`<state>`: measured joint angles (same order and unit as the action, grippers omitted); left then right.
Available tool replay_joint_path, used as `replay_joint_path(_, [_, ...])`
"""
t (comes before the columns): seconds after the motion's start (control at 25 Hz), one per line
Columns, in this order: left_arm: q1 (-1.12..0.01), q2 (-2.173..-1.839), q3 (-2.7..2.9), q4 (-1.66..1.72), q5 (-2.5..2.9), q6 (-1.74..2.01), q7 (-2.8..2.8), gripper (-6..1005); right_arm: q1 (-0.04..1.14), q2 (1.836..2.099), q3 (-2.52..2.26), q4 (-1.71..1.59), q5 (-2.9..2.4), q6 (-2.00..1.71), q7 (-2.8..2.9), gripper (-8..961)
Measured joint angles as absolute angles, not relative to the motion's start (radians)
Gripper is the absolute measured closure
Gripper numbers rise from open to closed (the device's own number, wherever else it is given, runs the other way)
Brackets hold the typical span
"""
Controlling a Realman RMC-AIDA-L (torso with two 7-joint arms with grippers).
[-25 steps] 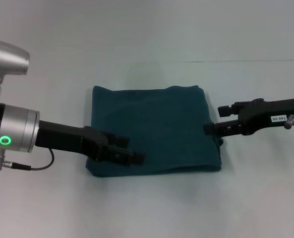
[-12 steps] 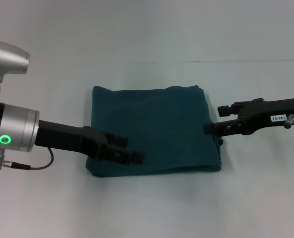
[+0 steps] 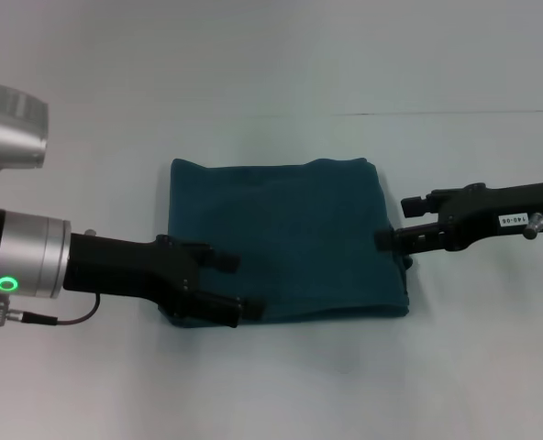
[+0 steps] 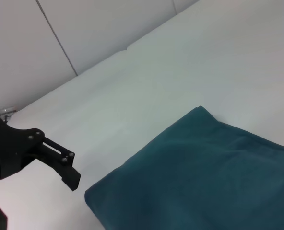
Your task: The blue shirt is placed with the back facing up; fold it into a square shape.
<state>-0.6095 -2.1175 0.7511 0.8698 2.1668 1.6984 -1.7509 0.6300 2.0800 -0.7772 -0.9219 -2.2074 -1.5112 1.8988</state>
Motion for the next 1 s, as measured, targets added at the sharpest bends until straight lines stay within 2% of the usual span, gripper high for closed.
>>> replay_joint_path(0.44, [-0.608,-2.116,0.749,0.869,2.166,1.695,-1.764,50,0.633,2.072,-0.789,-0.967,-2.211,-1.561,1.820,28])
replay_joint_path(1.0, [-0.612,-2.117,0.751,0.867,2.167,1.695,-1.776,50,0.642,2.081,-0.797,-0.963,-2.201,-1.629,1.792,28])
